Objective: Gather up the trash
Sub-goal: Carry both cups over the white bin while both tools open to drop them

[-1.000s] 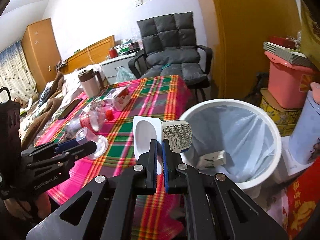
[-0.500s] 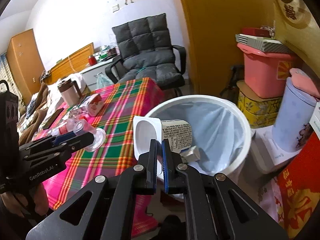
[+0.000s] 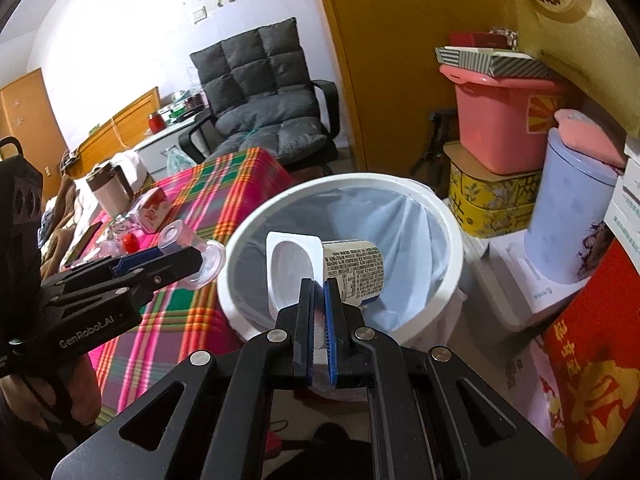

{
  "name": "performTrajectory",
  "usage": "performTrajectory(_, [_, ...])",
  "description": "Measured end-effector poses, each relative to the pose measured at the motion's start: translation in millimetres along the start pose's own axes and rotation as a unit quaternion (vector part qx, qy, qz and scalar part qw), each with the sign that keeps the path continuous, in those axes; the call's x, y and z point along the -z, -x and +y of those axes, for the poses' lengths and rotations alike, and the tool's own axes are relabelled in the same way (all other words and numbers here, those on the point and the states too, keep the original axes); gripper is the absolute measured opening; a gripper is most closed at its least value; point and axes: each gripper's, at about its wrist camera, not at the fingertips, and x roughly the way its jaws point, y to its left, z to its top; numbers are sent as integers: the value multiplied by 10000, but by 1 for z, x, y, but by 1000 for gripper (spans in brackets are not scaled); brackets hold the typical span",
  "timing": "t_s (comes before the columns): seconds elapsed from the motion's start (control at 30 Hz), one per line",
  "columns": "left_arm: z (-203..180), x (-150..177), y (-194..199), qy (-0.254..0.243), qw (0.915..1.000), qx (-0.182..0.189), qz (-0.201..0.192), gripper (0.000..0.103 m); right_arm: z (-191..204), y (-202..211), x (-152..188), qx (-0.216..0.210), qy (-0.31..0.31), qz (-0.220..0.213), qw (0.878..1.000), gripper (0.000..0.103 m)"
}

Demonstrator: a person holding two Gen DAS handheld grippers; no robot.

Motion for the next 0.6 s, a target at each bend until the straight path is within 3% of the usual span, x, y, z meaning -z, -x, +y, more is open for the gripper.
performTrajectory(0.6, [0, 2, -28, 25, 9994, 177, 298, 37, -14, -11, 2, 129, -191, 212, 9995, 10])
